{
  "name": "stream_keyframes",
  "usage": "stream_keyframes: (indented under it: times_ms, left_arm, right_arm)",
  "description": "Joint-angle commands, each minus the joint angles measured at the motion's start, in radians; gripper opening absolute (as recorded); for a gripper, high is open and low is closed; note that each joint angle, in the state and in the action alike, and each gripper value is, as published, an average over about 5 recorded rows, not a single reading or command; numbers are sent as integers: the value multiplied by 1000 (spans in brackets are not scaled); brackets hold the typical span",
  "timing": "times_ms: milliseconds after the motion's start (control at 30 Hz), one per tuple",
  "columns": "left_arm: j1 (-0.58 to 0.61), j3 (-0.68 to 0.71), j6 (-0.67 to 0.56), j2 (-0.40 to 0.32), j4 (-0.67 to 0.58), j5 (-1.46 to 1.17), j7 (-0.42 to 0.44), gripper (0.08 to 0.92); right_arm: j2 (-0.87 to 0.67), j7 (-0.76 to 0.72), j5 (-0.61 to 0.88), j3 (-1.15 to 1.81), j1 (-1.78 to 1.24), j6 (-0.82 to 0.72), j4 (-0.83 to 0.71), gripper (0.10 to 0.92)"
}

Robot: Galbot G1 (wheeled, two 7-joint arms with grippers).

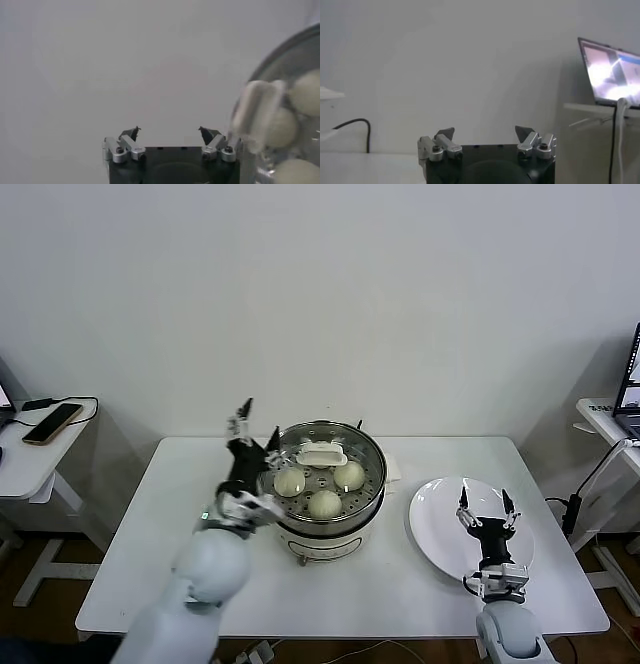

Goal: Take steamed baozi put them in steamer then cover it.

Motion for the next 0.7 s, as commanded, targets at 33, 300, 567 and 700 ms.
stream_keyframes:
  times_ms: [33, 300, 567, 700]
  left_arm:
    - [47, -358, -404, 69, 240, -829, -168, 823]
    - [132, -395, -461, 56, 312, -880, -104, 823]
    - [196, -387, -481, 37, 299, -870, -71, 823]
    - [220, -384, -494, 32, 293, -860, -65, 823]
  right_arm:
    - [-15, -58, 107, -18, -28, -67, 40, 823]
    - [-17, -89, 142, -17, -46, -121, 61, 823]
    - [-17, -100, 139, -7, -67, -122, 64, 823]
    - [-14, -102, 135, -4, -79, -124, 71, 823]
